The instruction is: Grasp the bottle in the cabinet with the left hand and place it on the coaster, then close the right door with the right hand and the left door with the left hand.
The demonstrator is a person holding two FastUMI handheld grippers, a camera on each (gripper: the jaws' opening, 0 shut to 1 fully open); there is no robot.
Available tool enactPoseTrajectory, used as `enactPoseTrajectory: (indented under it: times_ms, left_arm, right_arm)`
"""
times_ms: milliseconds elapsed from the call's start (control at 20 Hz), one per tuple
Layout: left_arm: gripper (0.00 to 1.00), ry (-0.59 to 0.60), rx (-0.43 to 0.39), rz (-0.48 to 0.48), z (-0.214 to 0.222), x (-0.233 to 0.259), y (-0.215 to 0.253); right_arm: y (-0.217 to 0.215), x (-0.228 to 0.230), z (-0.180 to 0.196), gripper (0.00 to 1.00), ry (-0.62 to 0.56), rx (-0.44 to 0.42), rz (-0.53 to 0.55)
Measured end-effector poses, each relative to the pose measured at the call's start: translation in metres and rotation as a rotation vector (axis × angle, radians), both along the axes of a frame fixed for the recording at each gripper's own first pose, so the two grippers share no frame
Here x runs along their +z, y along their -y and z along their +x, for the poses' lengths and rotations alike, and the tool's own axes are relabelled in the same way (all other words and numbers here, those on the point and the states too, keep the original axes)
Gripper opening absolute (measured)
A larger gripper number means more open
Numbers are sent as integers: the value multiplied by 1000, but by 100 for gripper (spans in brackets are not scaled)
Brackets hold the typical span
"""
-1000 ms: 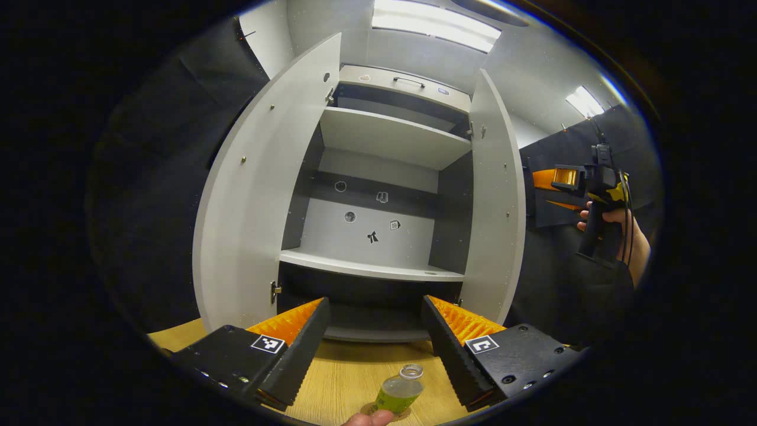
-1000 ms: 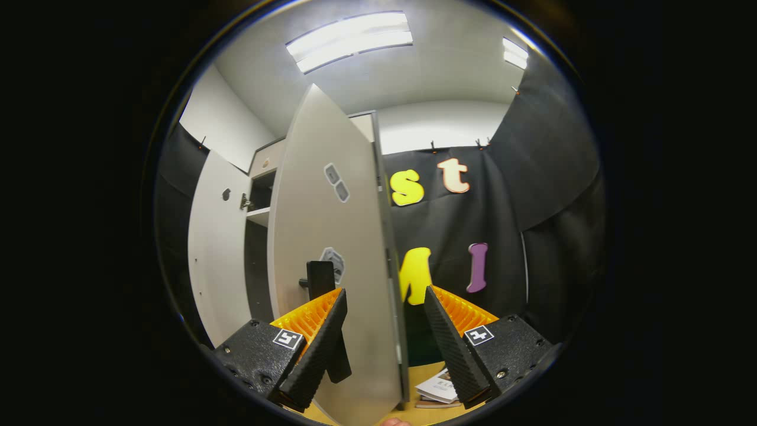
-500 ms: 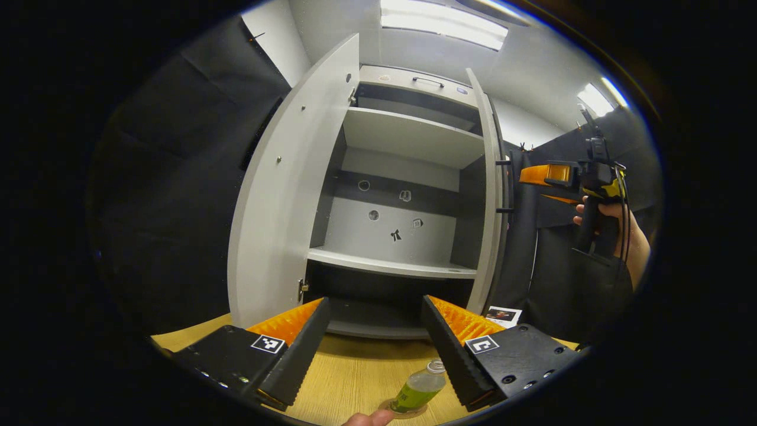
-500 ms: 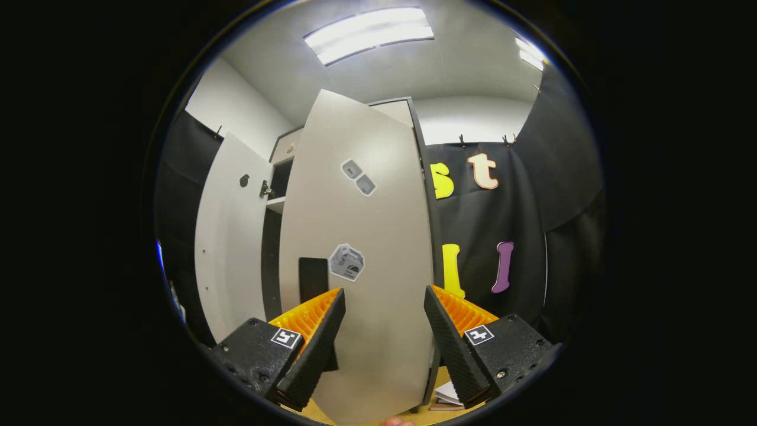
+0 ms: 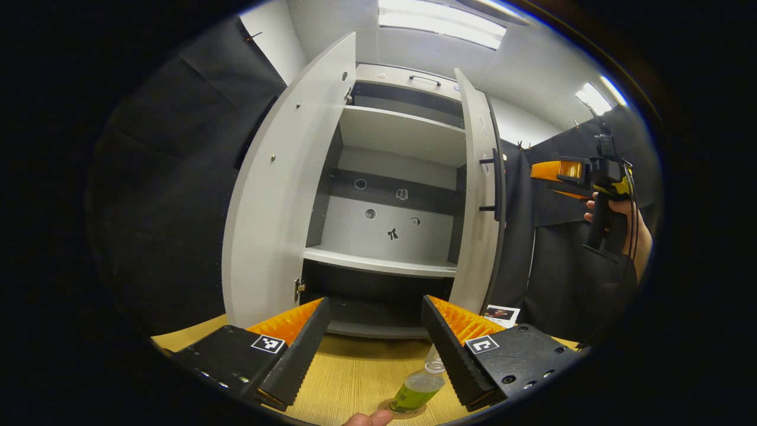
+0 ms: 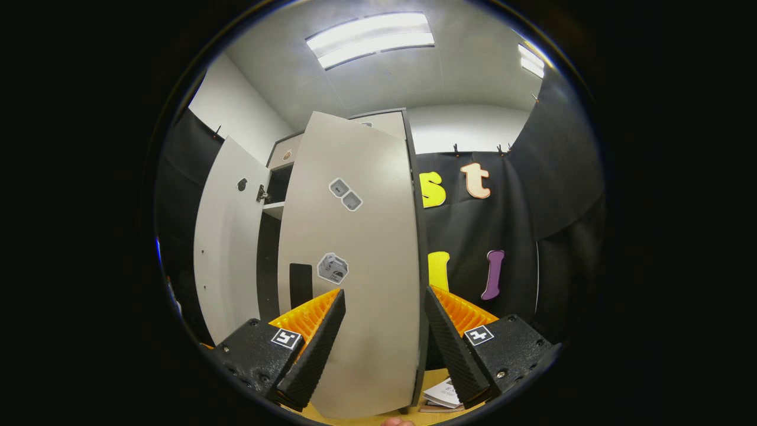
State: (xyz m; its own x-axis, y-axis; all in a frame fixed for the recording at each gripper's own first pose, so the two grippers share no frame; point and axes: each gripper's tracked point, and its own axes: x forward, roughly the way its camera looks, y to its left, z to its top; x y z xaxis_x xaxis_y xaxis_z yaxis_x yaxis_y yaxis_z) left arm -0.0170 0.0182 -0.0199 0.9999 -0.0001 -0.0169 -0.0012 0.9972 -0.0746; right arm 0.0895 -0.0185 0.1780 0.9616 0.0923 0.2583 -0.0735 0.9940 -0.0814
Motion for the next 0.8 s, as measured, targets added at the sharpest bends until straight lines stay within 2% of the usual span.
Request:
enactPoseTrajectory:
  times_ms: [50,100,150,200,350,450,550,650,700,800]
  left_arm:
    - [99,2,-7,3,0,1,3]
    - [95,4,-14,6,-1,2,6]
    - [95,4,-20,9,-1,2,8]
    - [99,5,-25,11,-1,3,10]
    - [99,2,-34,13,0,4,14]
    - [91,-6,-48,15,1,4,18]
    - [99,-5,-54,23,3,5,20]
    - [99,1,-55,31,5,7,21]
    - [95,4,-55,33,6,8,22]
    - [95,-3,-63,28,8,8,25]
  right_arm:
    - [2,-2,-4,82,-3,-5,-5]
    - [4,-5,-7,82,-6,-8,-7]
    - [5,-10,-10,83,-11,-11,-4]
    - [6,-18,-14,83,-21,-13,0]
    - [5,-49,-22,83,-65,-7,9]
    - [2,-76,-27,83,-111,-5,8]
    - [-2,-102,-33,83,-145,0,23]
    - [-9,-126,-40,83,-164,7,40]
    - [-13,-137,-43,83,-177,10,40]
    - [-14,-162,-50,83,-217,-5,27]
